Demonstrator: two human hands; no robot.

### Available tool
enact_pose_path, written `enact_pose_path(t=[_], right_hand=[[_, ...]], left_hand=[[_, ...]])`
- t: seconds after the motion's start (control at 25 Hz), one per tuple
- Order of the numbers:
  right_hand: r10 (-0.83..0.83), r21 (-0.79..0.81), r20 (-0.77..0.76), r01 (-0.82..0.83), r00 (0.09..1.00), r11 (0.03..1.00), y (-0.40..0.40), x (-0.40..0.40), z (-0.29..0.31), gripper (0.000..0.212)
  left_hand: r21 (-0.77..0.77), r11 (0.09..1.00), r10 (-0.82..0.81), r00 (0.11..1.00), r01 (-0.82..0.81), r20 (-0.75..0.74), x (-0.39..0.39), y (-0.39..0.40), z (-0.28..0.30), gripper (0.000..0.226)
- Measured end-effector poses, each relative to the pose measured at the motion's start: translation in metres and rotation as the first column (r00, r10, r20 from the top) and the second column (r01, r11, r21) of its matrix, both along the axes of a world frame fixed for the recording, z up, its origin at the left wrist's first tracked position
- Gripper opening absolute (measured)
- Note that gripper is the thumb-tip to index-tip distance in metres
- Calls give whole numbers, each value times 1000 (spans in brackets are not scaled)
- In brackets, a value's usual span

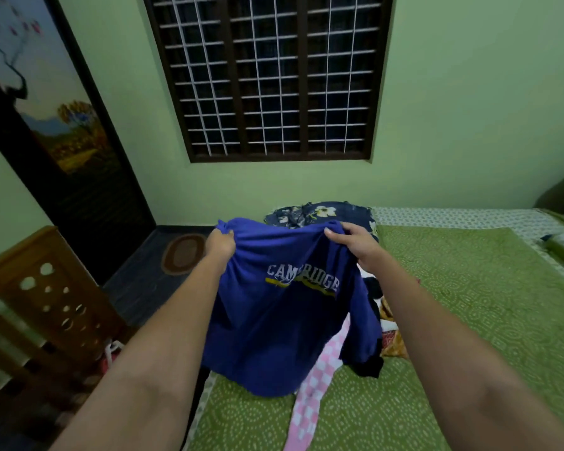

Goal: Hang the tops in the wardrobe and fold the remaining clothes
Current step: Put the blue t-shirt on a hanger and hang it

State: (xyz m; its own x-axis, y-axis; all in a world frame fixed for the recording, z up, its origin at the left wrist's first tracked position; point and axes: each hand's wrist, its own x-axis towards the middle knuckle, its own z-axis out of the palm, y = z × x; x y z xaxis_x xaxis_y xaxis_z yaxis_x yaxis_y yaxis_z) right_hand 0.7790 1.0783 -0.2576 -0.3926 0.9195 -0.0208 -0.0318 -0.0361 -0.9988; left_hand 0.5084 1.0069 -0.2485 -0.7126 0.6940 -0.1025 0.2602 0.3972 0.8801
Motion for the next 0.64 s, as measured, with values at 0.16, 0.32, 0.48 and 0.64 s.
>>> enact_pose_path(t=[0.16,0.32,0.48,0.64], right_hand=[[103,315,381,-234,919,920,-55,-28,47,12],[18,472,698,-479,716,740,-104,-53,70,22],[-158,503,743,-387,650,772,-139,-28,77,34],[-310,473,856,-387,413,791,-158,10,64,33]], left_hand=[[-251,919,-394,748,305,-534,23,-55,21,84],[-36,613,-776,593,789,-213,58,-89,33,55],[-204,567,-806,486,798,-336,50,-115,25,29],[-630,548,-812,169,550,-558,36,-134,-1,44]])
